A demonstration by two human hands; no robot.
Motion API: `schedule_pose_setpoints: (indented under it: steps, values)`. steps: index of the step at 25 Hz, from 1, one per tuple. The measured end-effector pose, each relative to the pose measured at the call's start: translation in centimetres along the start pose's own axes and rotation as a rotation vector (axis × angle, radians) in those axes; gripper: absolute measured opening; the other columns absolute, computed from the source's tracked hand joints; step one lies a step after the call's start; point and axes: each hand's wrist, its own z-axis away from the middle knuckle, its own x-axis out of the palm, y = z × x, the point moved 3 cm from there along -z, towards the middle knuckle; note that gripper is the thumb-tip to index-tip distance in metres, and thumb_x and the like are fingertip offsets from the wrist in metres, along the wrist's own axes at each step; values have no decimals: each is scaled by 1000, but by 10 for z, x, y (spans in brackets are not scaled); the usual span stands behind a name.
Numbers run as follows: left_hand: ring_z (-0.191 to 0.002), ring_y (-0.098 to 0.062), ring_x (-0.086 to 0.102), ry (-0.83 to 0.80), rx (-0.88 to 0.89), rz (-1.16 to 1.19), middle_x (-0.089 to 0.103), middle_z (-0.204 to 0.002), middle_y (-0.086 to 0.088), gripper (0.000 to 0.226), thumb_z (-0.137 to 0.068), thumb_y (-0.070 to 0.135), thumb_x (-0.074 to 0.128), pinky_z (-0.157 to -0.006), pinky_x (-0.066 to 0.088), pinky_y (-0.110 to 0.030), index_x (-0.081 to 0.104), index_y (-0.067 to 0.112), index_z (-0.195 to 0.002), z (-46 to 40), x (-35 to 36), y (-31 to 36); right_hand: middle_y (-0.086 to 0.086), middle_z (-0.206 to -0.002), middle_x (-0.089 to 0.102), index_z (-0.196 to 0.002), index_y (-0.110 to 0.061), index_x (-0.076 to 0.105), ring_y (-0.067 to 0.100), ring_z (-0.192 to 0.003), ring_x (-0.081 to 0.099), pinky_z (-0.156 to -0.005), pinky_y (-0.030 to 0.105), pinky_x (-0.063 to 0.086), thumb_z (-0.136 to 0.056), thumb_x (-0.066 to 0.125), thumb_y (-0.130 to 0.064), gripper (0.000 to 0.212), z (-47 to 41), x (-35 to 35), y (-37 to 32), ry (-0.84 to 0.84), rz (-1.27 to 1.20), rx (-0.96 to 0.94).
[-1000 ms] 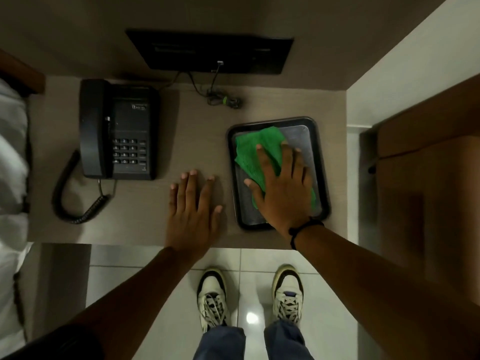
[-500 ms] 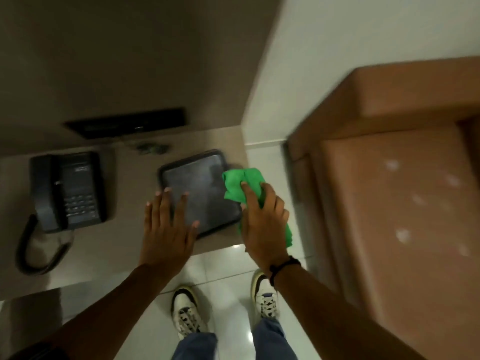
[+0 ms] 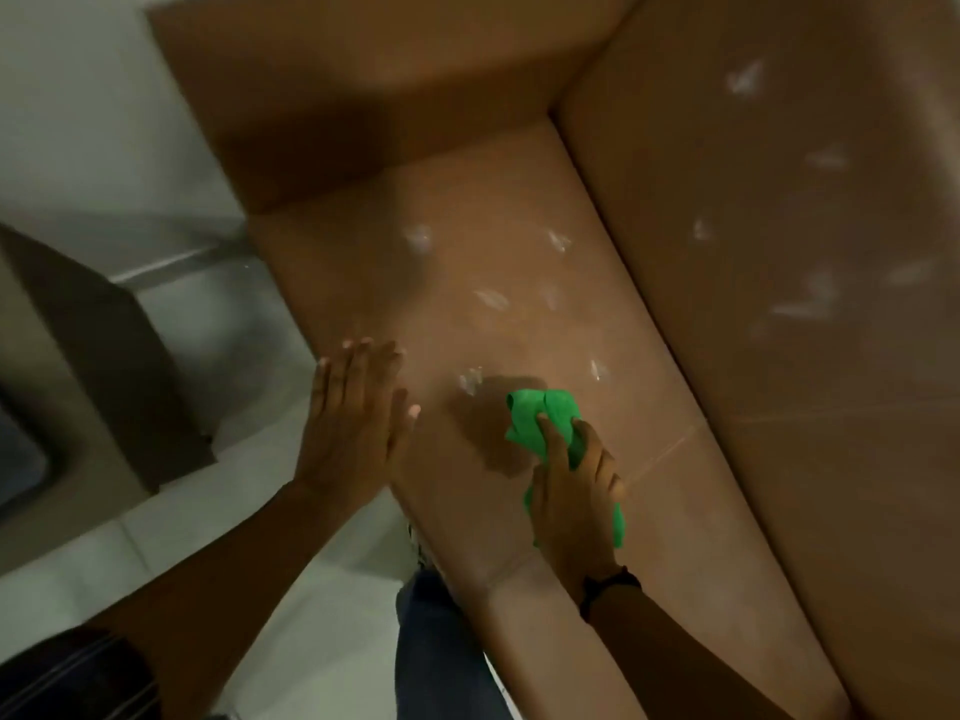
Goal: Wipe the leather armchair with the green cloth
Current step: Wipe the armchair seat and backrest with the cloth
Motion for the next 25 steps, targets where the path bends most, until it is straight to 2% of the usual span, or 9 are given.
schedule_pose_setpoints:
  steps: [2,5,7,11,14,18,21,25]
  values:
    - [-165,-50,36,22,-6,-28,44,-174,-29,70,-113,49,44,-137,28,-66,44,9,-171,-29,45,28,22,-151,53,-158,-27,51,44,-119,62,-92,60,57,-98,60,-35,61,-19,28,36,-29,-26,-47]
    - [-168,-50,31,64,-73,-100,37,-178,-31,69,-113,47,47,-137,21,-69,42,11,-173,-62,91,33,21,-155,48,-162,-30,44,43,-126,58,-96,62,55,-104,51,-44,60,-39,72,55,-19,-47,-159]
    - [-170,-49,25,102,-127,-123,31,-181,-28,67,-116,45,42,-138,13,-68,38,16,-176,-68,107,30,22,-161,44,-165,-36,41,46,-130,54,-100,62,50,-107,49,-53,61,-47,96,42,17,-86,-222]
    - [-174,-41,16,140,-137,-129,22,-187,-20,66,-117,42,34,-142,0,-57,28,20,-179,-64,120,19,12,-176,28,-170,-43,25,45,-142,40,-105,62,35,-111,36,-61,63,-91,112,-27,142,-63,-557]
    - [-176,-37,11,135,-213,-133,18,-188,-17,68,-115,39,34,-142,-10,-48,23,20,-180,-64,119,17,6,-179,20,-169,-46,22,42,-149,33,-108,63,28,-111,32,-61,61,-147,99,-43,139,-105,-435]
    - [-175,-38,16,119,-247,-108,22,-187,-17,67,-115,38,34,-142,6,-59,31,17,-179,-67,113,23,9,-179,22,-170,-44,24,43,-144,40,-107,62,38,-112,27,-60,60,-110,100,-14,113,-106,-242]
    - [-174,-39,18,115,-263,-102,25,-186,-18,66,-115,38,34,-141,11,-62,34,16,-178,-69,110,24,12,-178,23,-169,-45,27,47,-144,41,-105,65,42,-112,24,-61,59,-55,110,-2,35,-130,-264]
    - [-175,-39,15,130,-232,-120,21,-187,-17,67,-115,37,37,-142,2,-55,29,19,-179,-68,114,20,11,-179,21,-169,-47,25,46,-147,36,-106,66,35,-110,31,-66,62,-100,107,-34,100,-114,-376]
